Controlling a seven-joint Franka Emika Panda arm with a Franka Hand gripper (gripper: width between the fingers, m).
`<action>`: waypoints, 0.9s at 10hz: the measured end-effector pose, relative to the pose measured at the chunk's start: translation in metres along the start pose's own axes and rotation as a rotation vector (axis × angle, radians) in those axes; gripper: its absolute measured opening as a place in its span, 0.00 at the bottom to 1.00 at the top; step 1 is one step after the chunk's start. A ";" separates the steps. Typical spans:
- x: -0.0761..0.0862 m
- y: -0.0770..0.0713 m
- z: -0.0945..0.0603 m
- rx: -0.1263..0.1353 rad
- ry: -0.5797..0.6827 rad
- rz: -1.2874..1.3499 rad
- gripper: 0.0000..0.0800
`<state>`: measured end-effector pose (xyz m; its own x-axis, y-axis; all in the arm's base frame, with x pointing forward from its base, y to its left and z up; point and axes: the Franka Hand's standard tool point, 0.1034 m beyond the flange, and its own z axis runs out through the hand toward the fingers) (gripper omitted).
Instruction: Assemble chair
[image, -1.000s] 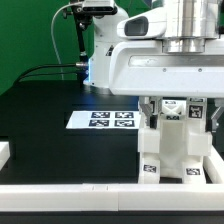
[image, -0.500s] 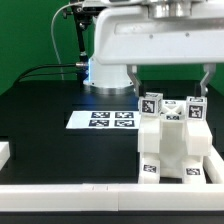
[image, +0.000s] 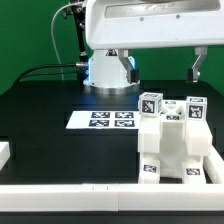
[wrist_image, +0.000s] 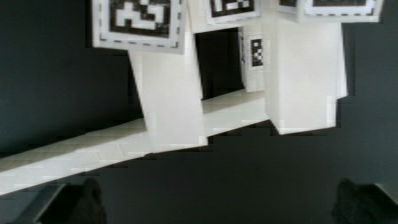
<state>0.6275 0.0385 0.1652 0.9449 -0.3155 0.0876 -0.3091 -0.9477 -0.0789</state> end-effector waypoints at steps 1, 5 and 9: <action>-0.006 0.011 0.005 0.006 -0.028 0.038 0.81; -0.044 0.025 0.034 -0.018 -0.075 0.090 0.81; -0.051 0.026 0.045 -0.031 -0.094 0.116 0.79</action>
Offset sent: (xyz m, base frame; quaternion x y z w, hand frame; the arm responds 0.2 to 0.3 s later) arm -0.0366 0.0051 -0.0336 -0.0167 -0.0079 0.0511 0.9985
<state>0.5760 0.0327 0.1142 0.9082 -0.4183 -0.0136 -0.4184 -0.9067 -0.0526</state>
